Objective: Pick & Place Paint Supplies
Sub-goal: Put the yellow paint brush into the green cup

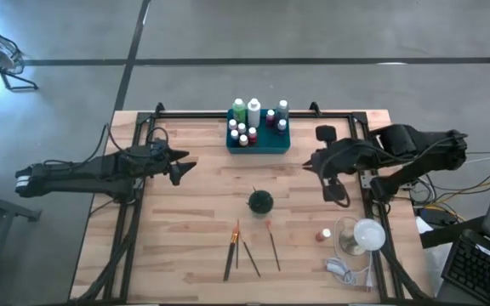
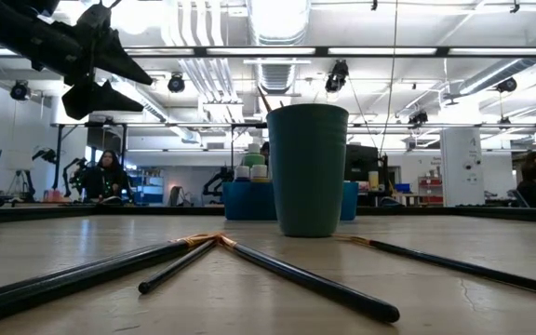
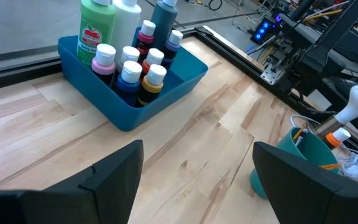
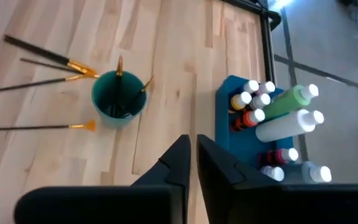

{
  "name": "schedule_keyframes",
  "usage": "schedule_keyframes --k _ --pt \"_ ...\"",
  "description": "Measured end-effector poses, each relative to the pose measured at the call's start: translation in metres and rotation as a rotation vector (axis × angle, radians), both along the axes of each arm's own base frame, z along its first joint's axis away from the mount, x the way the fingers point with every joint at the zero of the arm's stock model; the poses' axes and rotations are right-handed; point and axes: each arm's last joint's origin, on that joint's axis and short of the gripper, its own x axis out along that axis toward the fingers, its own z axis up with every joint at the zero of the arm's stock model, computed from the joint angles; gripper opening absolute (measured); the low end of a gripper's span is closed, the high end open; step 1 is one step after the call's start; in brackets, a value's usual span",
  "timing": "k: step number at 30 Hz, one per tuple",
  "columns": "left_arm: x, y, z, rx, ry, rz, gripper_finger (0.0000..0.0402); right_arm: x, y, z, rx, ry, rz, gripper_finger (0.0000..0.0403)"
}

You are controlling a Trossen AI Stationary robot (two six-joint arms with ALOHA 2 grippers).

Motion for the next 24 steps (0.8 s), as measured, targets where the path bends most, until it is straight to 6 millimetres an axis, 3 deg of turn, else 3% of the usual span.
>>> schedule_keyframes --k 7,13,19,24 --pt "0.000 0.000 0.000 0.000 -0.005 0.000 0.0307 0.022 -0.004 -0.022 0.186 0.170 0.061 0.0008" --pt "0.000 0.000 0.001 0.000 -0.010 0.001 0.0307 0.037 -0.005 -0.042 0.160 0.307 0.061 0.0008" --pt "0.001 0.000 0.003 0.004 -0.031 0.008 0.0307 0.029 -0.007 -0.040 0.185 0.306 -0.022 0.0008" --pt "0.004 0.000 0.011 0.009 -0.119 -0.008 0.0307 0.010 -0.009 -0.030 0.252 0.248 -0.102 0.0008"
